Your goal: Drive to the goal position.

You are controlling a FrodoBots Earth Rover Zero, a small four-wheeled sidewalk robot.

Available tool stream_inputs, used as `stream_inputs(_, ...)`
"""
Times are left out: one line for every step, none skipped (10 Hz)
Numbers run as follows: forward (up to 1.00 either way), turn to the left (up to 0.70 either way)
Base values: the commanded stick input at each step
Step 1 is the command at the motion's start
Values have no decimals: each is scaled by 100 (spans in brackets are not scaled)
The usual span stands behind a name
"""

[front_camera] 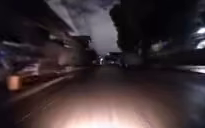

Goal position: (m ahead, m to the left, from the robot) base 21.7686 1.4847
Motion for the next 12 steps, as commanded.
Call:
stream_inputs(100,0)
stream_inputs(100,0)
stream_inputs(100,0)
stream_inputs(100,9)
stream_inputs(100,27)
stream_inputs(100,15)
stream_inputs(100,0)
stream_inputs(100,0)
stream_inputs(100,0)
stream_inputs(100,0)
stream_inputs(100,0)
stream_inputs(100,0)
